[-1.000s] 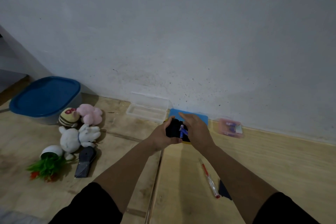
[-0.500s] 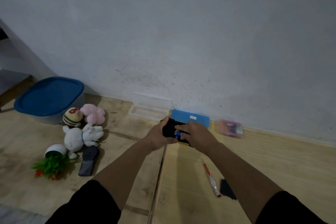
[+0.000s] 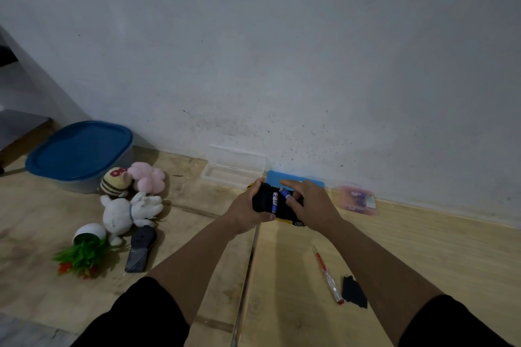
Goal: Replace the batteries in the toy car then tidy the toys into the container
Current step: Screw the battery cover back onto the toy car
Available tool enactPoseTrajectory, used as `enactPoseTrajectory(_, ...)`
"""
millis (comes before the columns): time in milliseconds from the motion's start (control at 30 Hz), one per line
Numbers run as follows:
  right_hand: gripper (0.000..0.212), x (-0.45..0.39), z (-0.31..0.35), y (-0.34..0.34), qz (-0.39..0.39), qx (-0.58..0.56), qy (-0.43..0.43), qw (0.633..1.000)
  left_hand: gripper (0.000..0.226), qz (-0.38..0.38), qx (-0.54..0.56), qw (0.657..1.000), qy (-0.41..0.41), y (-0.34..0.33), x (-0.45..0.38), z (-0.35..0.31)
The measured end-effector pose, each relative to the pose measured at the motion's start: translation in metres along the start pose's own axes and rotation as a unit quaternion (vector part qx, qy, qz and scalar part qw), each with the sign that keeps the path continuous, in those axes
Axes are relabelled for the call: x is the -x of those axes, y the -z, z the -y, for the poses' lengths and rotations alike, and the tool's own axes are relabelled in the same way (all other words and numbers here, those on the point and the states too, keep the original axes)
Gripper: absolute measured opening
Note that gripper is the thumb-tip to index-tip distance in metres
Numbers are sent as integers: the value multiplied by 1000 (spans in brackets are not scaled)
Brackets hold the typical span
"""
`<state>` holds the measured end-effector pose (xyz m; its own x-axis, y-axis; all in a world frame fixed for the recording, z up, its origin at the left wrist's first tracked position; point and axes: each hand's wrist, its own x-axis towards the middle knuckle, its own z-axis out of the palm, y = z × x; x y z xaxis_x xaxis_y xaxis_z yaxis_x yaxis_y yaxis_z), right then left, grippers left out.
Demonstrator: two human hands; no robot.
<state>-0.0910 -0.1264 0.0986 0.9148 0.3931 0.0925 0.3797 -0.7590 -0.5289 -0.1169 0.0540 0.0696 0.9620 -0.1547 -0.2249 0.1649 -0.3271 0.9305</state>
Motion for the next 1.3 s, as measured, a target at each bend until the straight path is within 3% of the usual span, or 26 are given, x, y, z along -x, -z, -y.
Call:
enactPoseTrajectory(400,24,5,15,0,-34,-44,-28,998,98,-3,-2,1000,2,-1,2,0)
enactPoseTrajectory(500,12,6,15,0,-29,6,-6,1000,96,-8,10,1000,3,-1,3,-1)
enactPoseTrajectory(600,16,8,13,-1,-22,35,10,999,93,-15,21,1000,3,1,4,-2)
enactPoseTrajectory(733,30,9,18,2,-49,-78,-50,994,92,-20,9,1000,-3,4,5,-2)
enactPoseTrajectory(933,12,4,18,2,23,-127,-115,985,95,-14,9,1000,-5,1,7,-2)
enactPoseTrajectory(1100,27,4,16,-6,19,-81,-115,990,98,4,17,1000,-9,-4,8,-3)
enactPoseTrajectory(1300,60,2,14,-1,-8,-32,-82,996,94,1,35,999,-13,-1,9,-3)
